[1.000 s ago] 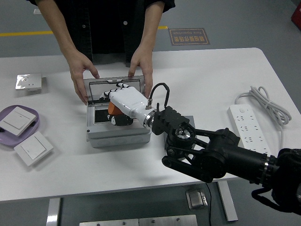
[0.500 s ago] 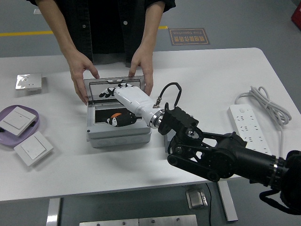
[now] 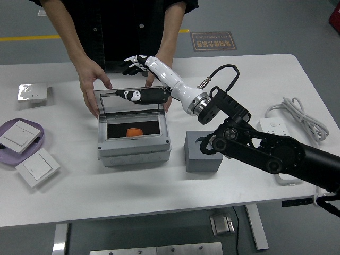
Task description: Pick up the cylinder from the cube,place it in the box,flap close box
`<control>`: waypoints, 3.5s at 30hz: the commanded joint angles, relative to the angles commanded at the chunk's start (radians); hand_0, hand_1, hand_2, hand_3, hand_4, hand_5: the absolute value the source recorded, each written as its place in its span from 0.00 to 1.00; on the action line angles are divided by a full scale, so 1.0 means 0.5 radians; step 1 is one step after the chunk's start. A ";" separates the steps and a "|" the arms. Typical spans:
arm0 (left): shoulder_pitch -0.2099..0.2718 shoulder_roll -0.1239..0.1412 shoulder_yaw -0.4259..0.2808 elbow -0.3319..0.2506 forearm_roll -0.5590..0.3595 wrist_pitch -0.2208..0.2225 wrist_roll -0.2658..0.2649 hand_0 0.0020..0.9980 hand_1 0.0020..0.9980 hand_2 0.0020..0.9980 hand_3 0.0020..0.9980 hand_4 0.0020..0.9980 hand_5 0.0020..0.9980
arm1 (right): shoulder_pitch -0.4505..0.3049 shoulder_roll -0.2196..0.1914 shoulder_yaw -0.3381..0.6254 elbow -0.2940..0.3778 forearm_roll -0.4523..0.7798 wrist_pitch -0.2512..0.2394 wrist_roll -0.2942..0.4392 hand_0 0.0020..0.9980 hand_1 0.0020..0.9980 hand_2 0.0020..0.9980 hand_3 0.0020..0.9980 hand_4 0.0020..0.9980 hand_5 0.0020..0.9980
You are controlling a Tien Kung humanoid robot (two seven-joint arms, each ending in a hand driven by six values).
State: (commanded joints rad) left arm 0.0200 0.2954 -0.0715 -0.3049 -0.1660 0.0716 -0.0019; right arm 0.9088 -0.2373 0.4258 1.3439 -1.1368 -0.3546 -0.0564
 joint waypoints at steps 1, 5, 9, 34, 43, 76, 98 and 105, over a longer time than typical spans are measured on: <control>-0.001 0.002 0.003 0.000 -0.002 0.000 0.000 0.61 0.63 0.62 0.66 0.74 0.26 | 0.022 0.007 -0.014 -0.041 0.052 0.012 0.008 0.67 0.63 0.64 0.67 0.77 0.35; -0.003 0.009 0.014 0.000 -0.008 0.000 0.000 0.61 0.63 0.62 0.66 0.74 0.26 | 0.090 0.043 -0.062 -0.205 0.227 0.063 0.048 0.60 0.61 0.63 0.67 0.77 0.34; -0.007 0.016 0.020 0.000 -0.010 0.001 0.001 0.61 0.63 0.62 0.66 0.74 0.26 | 0.142 0.079 -0.099 -0.367 0.321 0.110 0.091 0.60 0.61 0.63 0.67 0.77 0.34; -0.022 0.002 0.014 0.001 -0.004 0.000 -0.002 0.61 0.63 0.62 0.66 0.73 0.25 | 0.076 0.048 -0.281 -0.386 0.430 0.162 0.201 0.63 0.61 0.63 0.66 0.72 0.32; -0.012 -0.003 -0.015 0.001 0.010 -0.001 -0.001 0.61 0.63 0.62 0.66 0.73 0.26 | -0.041 -0.098 -0.361 0.026 0.389 0.117 0.125 0.63 0.61 0.62 0.66 0.72 0.32; 0.080 0.013 -0.049 0.003 -0.035 -0.001 0.007 0.61 0.63 0.62 0.66 0.73 0.26 | -0.963 -0.308 0.800 0.251 0.235 0.109 0.285 0.62 0.61 0.62 0.66 0.70 0.33; 0.176 0.015 -0.142 0.008 -0.038 -0.002 0.007 0.61 0.63 0.62 0.66 0.73 0.26 | -1.366 -0.193 1.086 0.272 0.389 0.026 0.505 0.62 0.61 0.62 0.66 0.69 0.33; 0.170 0.019 -0.148 0.009 -0.035 -0.002 0.006 0.61 0.63 0.62 0.66 0.73 0.26 | -1.372 -0.185 1.098 0.261 0.459 0.060 0.554 0.62 0.63 0.64 0.71 0.69 0.33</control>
State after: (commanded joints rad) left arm 0.1052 0.3048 -0.1455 -0.3005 -0.1837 0.0707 0.0011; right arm 0.2230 -0.3299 0.9747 1.4745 -0.9075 -0.3248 0.2206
